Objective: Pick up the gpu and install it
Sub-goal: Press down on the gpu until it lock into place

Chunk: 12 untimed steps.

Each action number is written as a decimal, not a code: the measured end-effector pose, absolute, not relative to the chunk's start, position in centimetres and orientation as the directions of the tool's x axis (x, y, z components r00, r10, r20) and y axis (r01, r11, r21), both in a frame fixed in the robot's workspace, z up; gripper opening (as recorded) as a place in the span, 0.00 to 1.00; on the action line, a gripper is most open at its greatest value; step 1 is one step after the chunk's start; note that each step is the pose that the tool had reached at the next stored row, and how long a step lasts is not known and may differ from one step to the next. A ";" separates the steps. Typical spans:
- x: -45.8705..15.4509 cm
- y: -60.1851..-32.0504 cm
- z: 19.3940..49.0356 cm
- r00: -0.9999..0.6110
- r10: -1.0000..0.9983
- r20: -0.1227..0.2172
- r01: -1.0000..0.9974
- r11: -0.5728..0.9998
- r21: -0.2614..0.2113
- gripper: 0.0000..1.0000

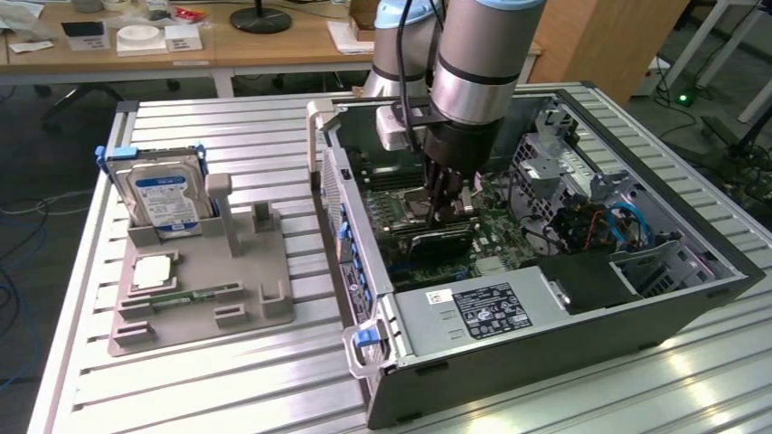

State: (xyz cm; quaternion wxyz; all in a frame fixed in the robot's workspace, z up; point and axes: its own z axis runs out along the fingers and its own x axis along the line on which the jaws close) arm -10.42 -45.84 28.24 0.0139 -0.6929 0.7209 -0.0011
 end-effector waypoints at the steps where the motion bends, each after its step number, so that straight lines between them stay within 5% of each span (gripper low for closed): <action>1: -10.4 -45.8 28.2 -0.039 -0.999 -0.019 -0.999 0.040 -0.021 0.10; 12: -10.8 -45.8 28.2 -0.039 -0.999 -0.018 -0.999 0.039 -0.006 0.10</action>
